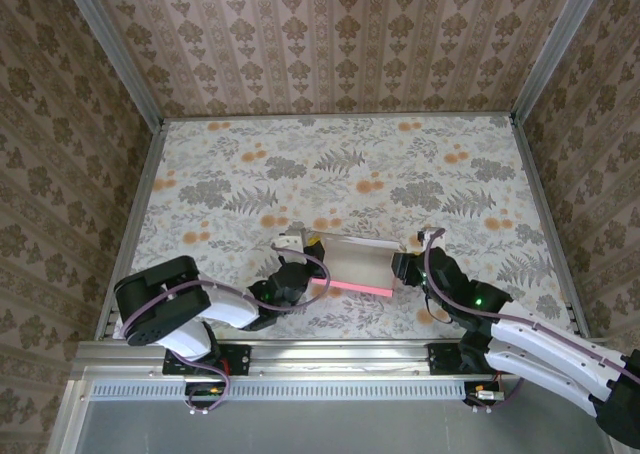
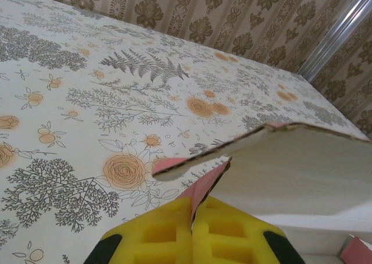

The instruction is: Fold the paper box

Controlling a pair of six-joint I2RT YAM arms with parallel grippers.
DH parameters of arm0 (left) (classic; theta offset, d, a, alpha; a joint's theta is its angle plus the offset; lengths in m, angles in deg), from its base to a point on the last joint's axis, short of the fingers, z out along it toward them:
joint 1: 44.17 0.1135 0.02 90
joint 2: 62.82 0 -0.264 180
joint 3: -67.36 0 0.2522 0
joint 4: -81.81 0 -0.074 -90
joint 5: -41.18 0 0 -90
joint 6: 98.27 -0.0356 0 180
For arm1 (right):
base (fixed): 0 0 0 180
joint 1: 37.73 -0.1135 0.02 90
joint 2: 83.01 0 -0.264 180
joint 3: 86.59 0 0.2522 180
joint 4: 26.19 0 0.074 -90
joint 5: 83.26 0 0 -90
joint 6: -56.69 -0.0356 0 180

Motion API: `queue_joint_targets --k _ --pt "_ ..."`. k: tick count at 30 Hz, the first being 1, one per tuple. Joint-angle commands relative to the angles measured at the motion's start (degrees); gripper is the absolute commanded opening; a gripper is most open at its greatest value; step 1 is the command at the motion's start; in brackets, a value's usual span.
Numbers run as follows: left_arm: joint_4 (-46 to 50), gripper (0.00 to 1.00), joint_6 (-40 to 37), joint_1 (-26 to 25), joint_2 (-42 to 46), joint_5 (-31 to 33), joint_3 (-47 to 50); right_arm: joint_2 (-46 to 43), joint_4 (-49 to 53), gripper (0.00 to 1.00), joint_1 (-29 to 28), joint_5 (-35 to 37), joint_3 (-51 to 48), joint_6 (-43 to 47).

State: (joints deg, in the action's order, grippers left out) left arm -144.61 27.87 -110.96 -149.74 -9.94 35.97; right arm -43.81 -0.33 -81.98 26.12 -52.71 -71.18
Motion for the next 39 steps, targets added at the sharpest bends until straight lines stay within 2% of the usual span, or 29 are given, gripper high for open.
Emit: queue_joint_targets --k 1,5,10,17,22,25,39 --pt "7.5 0.05 -1.4 -0.5 1.5 1.0 -1.2 0.3 0.6 0.42 0.2 -6.5 2.2 4.5" --pt "8.0 0.05 -1.4 -0.5 2.4 1.7 -0.7 0.0 3.3 0.46 0.3 -5.4 2.7 5.2" --pt "9.3 0.05 -2.3 -0.5 3.3 1.6 -1.2 2.4 9.0 0.48 0.2 -0.6 6.6 6.6" --pt "10.9 0.06 -2.5 -0.4 3.7 1.2 -1.7 5.6 8.9 0.53 1.8 -2.8 11.2 15.2" --pt "11.3 0.06 -2.0 -0.1 3.6 1.0 -1.7 10.0 10.2 0.46 2.3 -4.3 14.3 19.1" --pt "10.9 0.06 -1.8 0.0 3.2 0.9 -1.9 12.2 10.3 0.35 2.3 -4.4 15.3 19.2" --pt "10.9 0.04 -0.7 -0.8 2.7 1.0 -3.1 14.2 9.3 0.16 1.2 2.2 14.6 9.9"
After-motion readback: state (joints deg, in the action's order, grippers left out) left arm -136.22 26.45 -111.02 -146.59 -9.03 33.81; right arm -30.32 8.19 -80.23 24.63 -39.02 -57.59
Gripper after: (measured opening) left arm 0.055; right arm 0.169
